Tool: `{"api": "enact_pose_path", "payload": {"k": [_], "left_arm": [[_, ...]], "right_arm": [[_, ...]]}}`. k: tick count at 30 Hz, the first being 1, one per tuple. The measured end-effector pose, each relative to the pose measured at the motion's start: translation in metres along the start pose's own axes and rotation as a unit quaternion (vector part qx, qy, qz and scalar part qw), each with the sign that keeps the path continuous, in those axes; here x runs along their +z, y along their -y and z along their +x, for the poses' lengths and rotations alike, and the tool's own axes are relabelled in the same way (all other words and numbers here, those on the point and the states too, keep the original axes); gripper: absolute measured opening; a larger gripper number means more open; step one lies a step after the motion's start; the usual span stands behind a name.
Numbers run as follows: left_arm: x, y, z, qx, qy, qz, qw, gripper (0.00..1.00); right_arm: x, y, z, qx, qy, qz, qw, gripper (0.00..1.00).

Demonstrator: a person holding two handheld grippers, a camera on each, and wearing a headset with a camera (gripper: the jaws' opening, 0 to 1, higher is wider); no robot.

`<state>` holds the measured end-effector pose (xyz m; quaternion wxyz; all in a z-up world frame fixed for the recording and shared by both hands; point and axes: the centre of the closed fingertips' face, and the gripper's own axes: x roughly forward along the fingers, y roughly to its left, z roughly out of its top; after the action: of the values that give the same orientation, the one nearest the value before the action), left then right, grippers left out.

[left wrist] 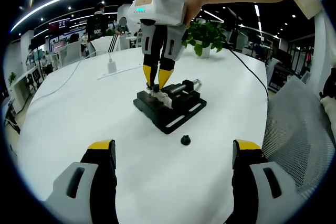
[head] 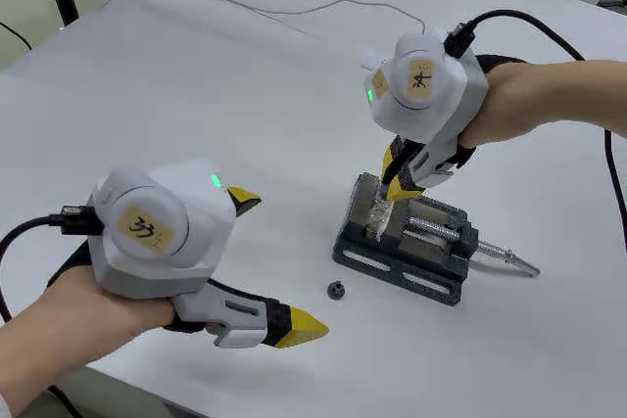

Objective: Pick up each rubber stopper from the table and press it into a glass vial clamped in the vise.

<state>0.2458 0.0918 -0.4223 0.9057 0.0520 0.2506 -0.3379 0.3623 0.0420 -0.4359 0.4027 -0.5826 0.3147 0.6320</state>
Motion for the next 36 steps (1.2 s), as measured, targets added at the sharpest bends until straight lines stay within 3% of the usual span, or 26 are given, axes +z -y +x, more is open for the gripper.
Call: {"api": "enact_pose_path", "payload": {"k": [7, 15, 36], "left_arm": [[-0.001, 0.001, 0.002, -0.003, 0.0, 0.0, 1.0, 0.91], [0.0, 0.0, 0.0, -0.001, 0.001, -0.001, 1.0, 0.9], [-0.001, 0.001, 0.002, -0.002, 0.0, -0.002, 1.0, 0.89]], "right_arm": [[-0.001, 0.001, 0.001, -0.015, 0.011, 0.03, 0.9994, 0.04], [-0.002, -0.002, -0.001, -0.018, 0.015, 0.035, 0.9991, 0.06], [0.005, -0.007, -0.004, -0.02, 0.026, 0.019, 0.9993, 0.09]]}}
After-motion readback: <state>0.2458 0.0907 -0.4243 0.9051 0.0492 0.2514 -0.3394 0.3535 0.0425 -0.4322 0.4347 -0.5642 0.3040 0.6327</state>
